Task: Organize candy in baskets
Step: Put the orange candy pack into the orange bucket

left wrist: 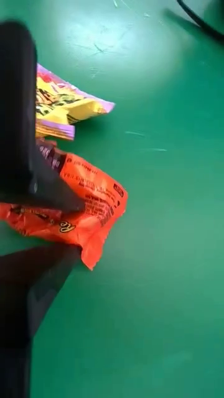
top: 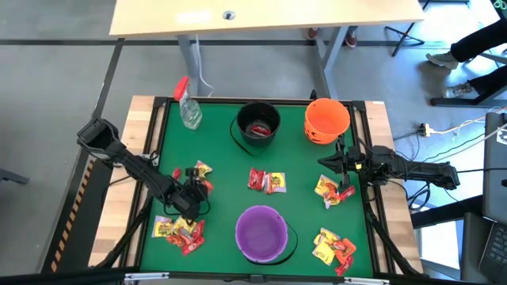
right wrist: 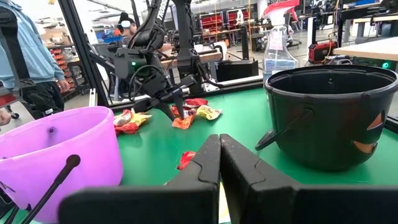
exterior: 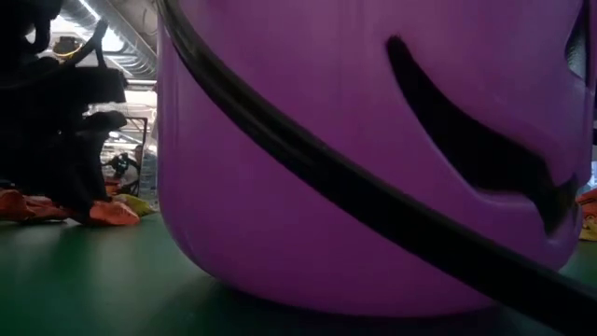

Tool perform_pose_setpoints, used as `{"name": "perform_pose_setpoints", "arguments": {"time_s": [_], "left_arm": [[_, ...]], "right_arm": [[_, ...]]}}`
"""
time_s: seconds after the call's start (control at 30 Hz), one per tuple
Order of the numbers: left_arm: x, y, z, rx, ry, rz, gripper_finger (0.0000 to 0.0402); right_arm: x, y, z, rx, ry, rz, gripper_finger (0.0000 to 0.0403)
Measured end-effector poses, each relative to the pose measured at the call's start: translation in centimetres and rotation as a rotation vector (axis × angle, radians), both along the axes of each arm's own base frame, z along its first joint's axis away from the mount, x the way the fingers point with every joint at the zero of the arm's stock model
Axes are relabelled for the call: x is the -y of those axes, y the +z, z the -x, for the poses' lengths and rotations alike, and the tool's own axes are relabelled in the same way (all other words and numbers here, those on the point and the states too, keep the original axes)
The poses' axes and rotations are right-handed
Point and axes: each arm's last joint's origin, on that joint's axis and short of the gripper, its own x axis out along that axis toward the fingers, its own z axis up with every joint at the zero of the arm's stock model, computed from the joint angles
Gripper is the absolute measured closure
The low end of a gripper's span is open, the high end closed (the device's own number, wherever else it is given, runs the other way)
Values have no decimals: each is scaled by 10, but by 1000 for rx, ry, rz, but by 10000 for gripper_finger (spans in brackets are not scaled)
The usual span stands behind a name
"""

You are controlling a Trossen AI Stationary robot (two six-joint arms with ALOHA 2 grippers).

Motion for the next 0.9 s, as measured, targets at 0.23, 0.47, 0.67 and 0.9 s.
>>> {"name": "perform_pose_setpoints", "arguments": {"time_s": [0.23,0.47,0.67,0.9], "left_arm": [[12,28,-19,61,-35,8,393],[25,82,-47,188,-130,-140,399],[15,122,-71,257,-154,-312,401],[-27,149,-105,324,-184,-293,401]], "right_arm": [[0,0,0,0,0,0,393],[0,0,0,0,0,0,393],[0,0,0,0,0,0,393],[0,0,0,0,0,0,393]]}}
